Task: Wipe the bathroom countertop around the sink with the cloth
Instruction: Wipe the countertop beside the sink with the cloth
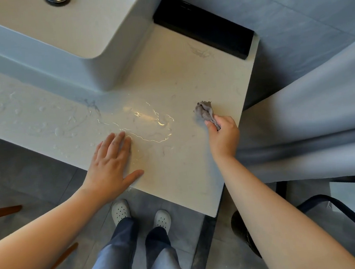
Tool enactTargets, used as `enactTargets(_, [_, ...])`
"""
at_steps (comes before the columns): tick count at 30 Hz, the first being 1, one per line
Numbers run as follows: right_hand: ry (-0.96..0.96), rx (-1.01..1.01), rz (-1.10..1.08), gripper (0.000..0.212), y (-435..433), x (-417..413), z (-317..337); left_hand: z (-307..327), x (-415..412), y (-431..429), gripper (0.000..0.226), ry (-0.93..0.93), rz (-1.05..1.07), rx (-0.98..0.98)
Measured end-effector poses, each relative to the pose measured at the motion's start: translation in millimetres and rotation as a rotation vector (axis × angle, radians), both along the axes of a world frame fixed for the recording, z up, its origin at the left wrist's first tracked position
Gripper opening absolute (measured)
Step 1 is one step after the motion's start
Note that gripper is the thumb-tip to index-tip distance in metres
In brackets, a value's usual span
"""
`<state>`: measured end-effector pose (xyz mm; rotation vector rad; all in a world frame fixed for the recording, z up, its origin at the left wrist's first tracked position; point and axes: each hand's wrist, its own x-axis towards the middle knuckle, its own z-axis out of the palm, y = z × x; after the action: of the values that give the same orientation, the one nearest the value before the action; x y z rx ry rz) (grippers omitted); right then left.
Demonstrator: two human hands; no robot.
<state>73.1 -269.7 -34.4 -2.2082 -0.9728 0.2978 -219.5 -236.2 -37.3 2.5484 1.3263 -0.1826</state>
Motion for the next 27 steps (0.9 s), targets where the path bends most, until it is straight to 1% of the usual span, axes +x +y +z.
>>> enactTargets(4, [0.000, 0.016, -0.057, 0.020, -1.9, -14.7, -3.9, -2.1, -0.9, 0.5, 0.092, 0.002, -0.003, 0.002])
enactTargets(11, [-0.017, -0.004, 0.081, 0.019, -20.6, -47.7, -4.9, -1.4, -1.1, 1.9, 0.091, -0.008, -0.010, -0.001])
enactTargets(15, [-0.012, -0.005, 0.124, 0.022, -32.1, -71.8, -5.3, 3.9, -1.5, 3.2, 0.094, -0.071, 0.054, -0.003])
enactTargets(18, [0.007, -0.007, 0.167, 0.023, -41.9, -89.9, -5.6, 9.3, -8.2, 8.7, 0.092, -0.090, 0.064, 0.022])
enactTargets(20, [0.082, -0.028, 0.227, 0.019, -47.0, -99.4, -2.4, 10.6, -16.2, 14.1, 0.089, -0.065, 0.062, 0.041])
enactTargets(22, [0.176, -0.054, 0.303, 0.003, -46.8, -99.1, 4.1, 11.4, -25.5, 19.9, 0.090, -0.047, 0.079, 0.037])
enactTargets(24, [0.181, -0.027, 0.328, 0.014, -40.1, -90.7, 15.6, 12.5, -34.7, 26.5, 0.091, -0.027, 0.076, 0.039])
enactTargets(26, [0.146, 0.031, 0.273, 0.015, -25.2, -74.8, 27.0, 12.3, -42.9, 33.0, 0.093, -0.014, 0.074, 0.040])
enactTargets(27, [0.120, 0.050, 0.236, 0.019, -15.0, -65.3, 31.0, 11.8, -46.4, 35.8, 0.095, -0.012, 0.083, 0.035])
